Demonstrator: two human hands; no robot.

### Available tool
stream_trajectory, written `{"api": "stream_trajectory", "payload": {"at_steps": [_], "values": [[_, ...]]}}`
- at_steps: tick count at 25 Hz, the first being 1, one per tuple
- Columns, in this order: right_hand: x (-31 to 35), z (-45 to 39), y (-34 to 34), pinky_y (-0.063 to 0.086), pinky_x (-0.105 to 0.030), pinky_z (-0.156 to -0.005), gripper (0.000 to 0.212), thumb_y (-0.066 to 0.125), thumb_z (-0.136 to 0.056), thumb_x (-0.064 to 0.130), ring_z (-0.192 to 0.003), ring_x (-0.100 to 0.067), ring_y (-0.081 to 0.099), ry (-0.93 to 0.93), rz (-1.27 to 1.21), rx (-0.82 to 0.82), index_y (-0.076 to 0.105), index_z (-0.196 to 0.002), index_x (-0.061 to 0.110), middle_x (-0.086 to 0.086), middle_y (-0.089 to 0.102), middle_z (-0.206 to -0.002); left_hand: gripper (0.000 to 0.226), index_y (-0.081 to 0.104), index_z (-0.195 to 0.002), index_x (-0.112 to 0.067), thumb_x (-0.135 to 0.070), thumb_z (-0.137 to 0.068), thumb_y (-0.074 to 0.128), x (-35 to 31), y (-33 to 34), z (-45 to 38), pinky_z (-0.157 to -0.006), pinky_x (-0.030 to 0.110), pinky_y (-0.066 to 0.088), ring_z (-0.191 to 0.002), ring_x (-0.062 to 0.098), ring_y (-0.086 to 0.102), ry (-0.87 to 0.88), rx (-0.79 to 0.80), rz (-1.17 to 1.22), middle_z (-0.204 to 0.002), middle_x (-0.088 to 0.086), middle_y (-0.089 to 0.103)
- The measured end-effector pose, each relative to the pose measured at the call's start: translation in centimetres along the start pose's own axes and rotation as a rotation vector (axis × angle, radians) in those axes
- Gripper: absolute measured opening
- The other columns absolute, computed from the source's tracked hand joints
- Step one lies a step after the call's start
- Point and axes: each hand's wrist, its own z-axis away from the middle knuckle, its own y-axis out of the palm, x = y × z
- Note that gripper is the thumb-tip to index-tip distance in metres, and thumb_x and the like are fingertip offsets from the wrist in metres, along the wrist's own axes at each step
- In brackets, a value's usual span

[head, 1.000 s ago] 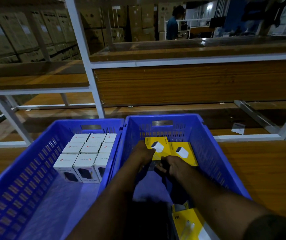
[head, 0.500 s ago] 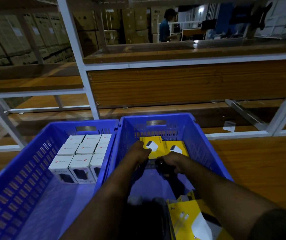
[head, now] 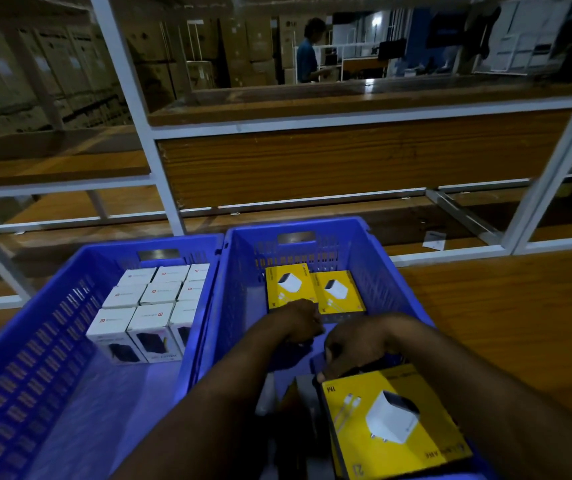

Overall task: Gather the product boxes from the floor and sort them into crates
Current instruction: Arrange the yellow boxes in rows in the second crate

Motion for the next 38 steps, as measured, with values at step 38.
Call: {"api": "stream_trajectory", "payload": {"at_steps": [38], "values": [[-3.2,-3.3,-2.7,0.051,-0.040,-0.059,0.038,0.053,-0.097,0.038,-0.070,-0.029,0.063,0.141,-1.945,-0.705,0.063,-0.118,0.007,-0.019,0.068,-0.099,0.032,0.071,-0.110,-0.017,-0.042,-0.093,0.063,0.7,-2.8,4.4,-0.079,0.033,0.057,-0.078,0.019,0.073,-0.017,-0.130,1.189,-0.099,0.008,0.077]]}}
